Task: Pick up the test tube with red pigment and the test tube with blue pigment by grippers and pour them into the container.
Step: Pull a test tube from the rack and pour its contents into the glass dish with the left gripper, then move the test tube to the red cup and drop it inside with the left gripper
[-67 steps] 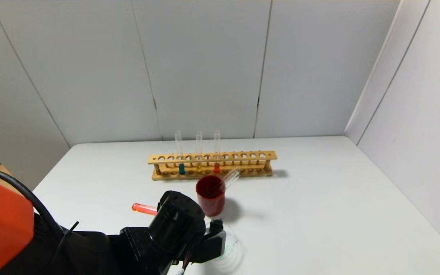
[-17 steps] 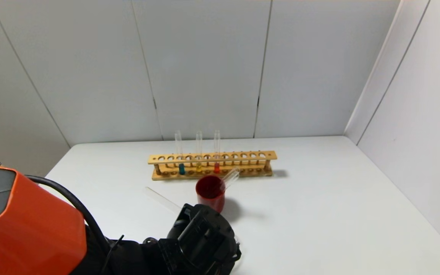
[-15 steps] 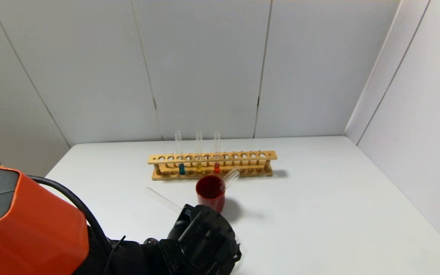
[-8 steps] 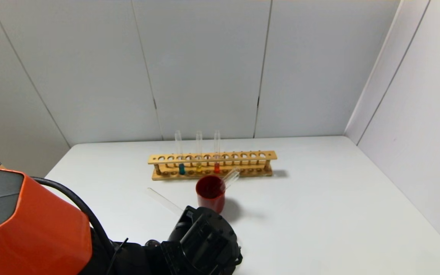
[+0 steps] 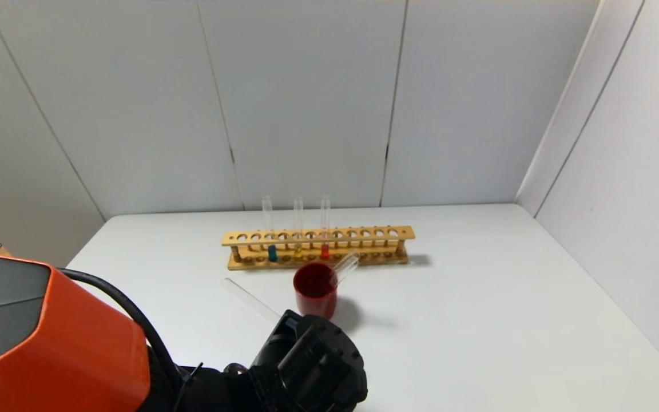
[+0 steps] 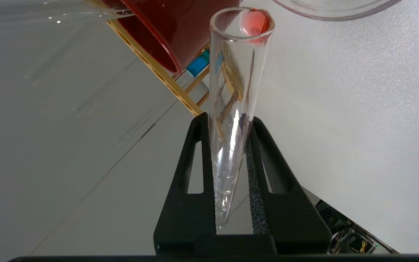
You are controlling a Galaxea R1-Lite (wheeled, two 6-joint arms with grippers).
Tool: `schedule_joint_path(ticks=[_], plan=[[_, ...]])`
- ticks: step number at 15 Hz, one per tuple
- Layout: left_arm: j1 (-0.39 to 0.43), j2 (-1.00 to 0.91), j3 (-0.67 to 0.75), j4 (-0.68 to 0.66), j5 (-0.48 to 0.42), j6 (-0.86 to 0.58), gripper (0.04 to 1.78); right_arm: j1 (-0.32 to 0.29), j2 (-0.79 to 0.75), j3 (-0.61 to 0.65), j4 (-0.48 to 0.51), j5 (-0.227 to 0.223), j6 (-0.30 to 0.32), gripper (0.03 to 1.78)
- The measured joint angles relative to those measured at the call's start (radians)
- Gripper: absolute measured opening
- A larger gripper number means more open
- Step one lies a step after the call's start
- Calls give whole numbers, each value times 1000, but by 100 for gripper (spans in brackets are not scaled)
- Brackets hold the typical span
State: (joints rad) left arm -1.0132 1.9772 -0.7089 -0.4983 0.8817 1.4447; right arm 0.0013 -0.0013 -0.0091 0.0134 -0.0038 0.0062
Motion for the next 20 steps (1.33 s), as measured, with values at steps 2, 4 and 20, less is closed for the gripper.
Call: schedule_joint_path(ticks=[2, 4, 20], plan=[[-2, 9, -8, 0, 3, 2, 31, 0, 0, 0, 0, 0, 0, 174], [-6, 13, -11, 2, 17, 16, 31, 0, 0, 0, 0, 0, 0, 174], [-14, 4, -4, -71, 16, -646, 31, 0, 0, 0, 0, 0, 0, 174]])
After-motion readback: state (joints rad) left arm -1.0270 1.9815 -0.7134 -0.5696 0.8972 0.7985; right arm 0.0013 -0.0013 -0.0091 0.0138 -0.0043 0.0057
